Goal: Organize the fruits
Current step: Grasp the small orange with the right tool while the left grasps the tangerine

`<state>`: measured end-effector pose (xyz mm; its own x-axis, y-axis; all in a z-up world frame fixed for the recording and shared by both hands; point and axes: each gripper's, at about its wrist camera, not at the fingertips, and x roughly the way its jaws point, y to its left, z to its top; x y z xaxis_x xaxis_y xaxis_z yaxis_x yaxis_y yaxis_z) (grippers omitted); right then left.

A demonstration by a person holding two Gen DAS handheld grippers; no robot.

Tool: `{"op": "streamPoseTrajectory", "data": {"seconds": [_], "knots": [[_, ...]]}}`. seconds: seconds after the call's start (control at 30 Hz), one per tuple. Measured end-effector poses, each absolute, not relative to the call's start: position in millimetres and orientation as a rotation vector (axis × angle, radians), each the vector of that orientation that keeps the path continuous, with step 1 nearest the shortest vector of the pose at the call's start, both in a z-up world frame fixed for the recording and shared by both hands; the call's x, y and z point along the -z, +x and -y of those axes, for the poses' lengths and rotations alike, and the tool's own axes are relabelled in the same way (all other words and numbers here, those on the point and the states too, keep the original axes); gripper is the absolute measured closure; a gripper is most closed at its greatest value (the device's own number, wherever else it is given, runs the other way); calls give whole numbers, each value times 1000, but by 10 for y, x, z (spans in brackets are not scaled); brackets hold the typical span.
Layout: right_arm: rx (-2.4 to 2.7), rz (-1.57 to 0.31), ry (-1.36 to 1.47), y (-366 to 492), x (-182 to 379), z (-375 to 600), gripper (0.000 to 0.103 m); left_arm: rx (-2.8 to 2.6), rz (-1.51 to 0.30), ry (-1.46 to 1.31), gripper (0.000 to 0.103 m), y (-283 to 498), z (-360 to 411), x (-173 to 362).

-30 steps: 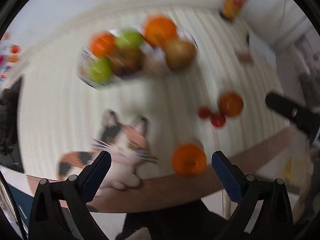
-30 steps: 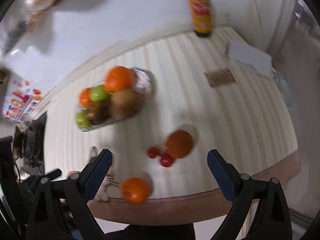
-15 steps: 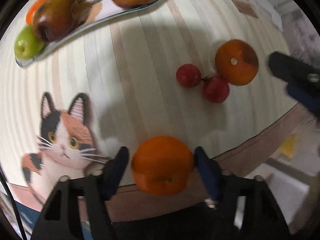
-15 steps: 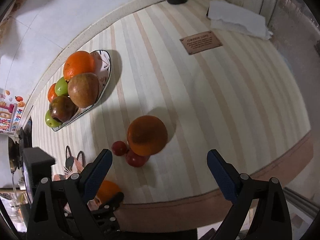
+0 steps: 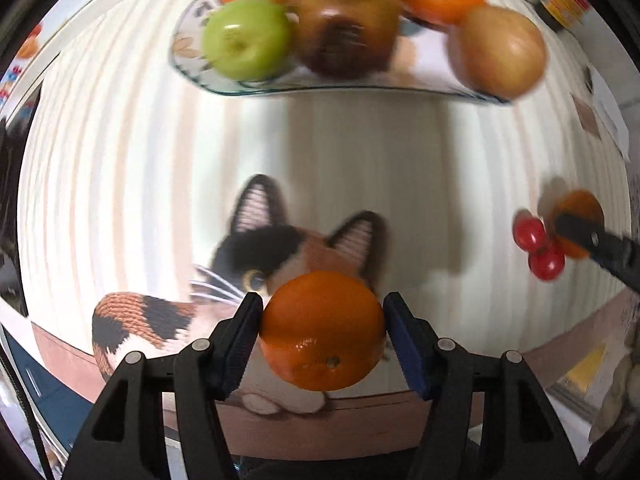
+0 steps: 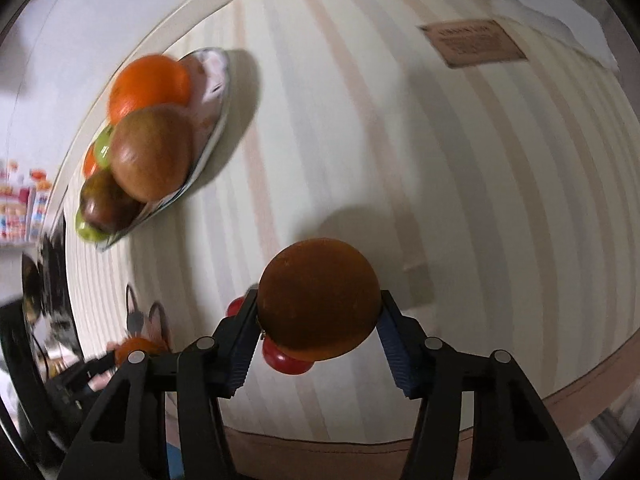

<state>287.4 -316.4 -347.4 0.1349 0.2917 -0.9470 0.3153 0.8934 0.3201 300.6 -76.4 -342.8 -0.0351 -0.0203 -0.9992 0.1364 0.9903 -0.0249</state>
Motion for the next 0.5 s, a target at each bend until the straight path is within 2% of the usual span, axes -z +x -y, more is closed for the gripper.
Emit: {"op": "streamPoseTrajectory", "data": {"seconds": [0.3,0.5], "knots": [[-55,-1472,425,3066,3488,2920,44,111,-1582,73,43,3035,814,3459],[-64,-1457,427,3055,3491,2930,44,109,-1586,43,43,3091,571,3409]]}}
